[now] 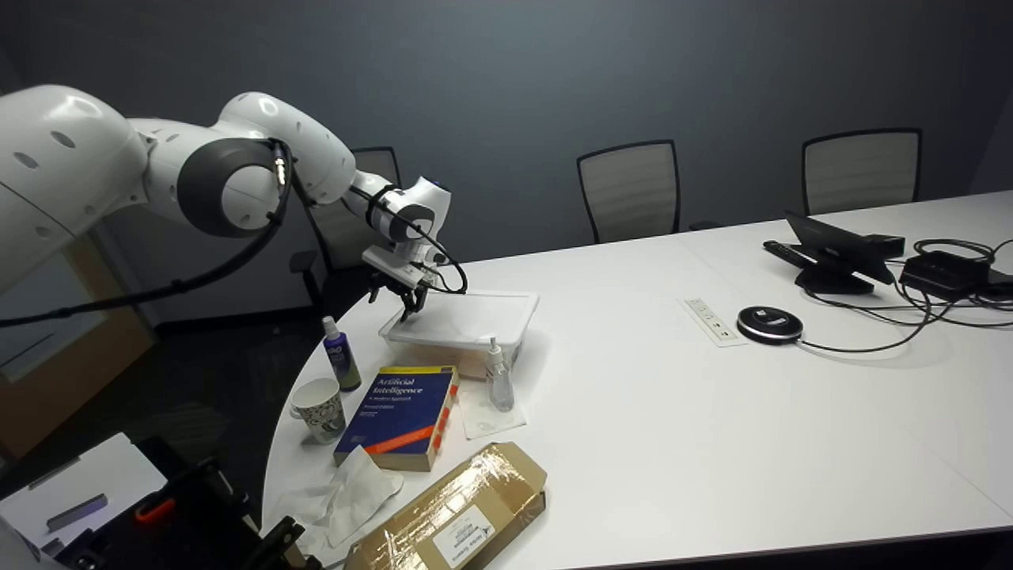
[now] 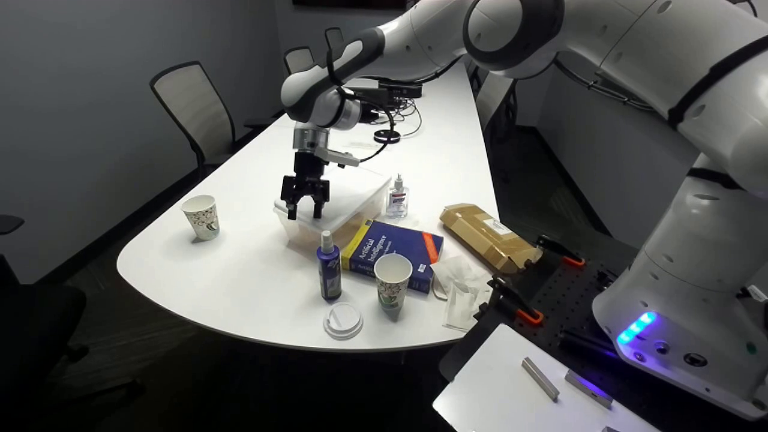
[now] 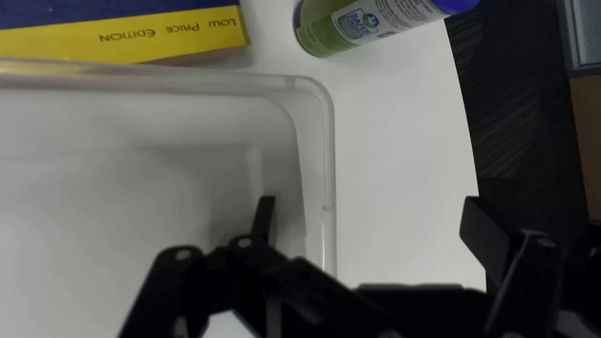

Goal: Remove the sanitizer bottle from the lunchbox, put it on the table, push on the pump and close the lid of the lunchbox

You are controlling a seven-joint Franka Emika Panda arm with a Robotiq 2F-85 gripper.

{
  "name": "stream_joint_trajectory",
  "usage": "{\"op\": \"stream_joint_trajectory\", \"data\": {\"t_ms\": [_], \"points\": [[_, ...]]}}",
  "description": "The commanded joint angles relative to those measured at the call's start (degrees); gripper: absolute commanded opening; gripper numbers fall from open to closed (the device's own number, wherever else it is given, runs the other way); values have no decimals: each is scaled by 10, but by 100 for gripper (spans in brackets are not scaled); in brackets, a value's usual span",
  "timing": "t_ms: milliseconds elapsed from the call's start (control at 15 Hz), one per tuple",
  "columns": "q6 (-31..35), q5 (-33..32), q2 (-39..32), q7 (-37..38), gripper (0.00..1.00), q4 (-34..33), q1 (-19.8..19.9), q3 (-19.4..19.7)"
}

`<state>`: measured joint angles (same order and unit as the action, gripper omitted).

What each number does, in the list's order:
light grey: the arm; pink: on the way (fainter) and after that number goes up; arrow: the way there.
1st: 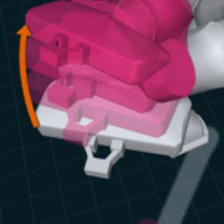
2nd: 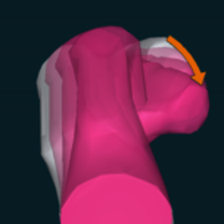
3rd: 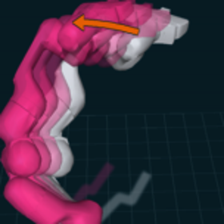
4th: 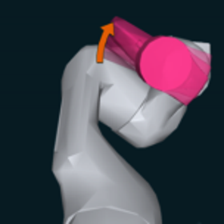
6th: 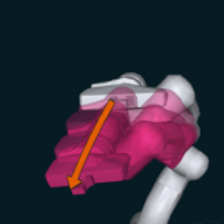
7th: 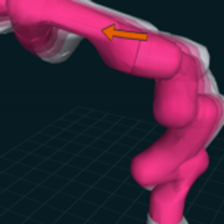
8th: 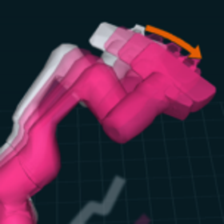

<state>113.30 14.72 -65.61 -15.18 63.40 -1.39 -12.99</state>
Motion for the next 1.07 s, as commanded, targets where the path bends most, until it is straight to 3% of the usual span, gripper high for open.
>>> {"op": "stream_joint_trajectory", "data": {"t_ms": [0,467,1000], "points": [[-2,1,16,22,100,6,-6,2],[22,-13,78,49,100,26,-11,17],[143,-64,240,218,100,190,-46,99]]}}
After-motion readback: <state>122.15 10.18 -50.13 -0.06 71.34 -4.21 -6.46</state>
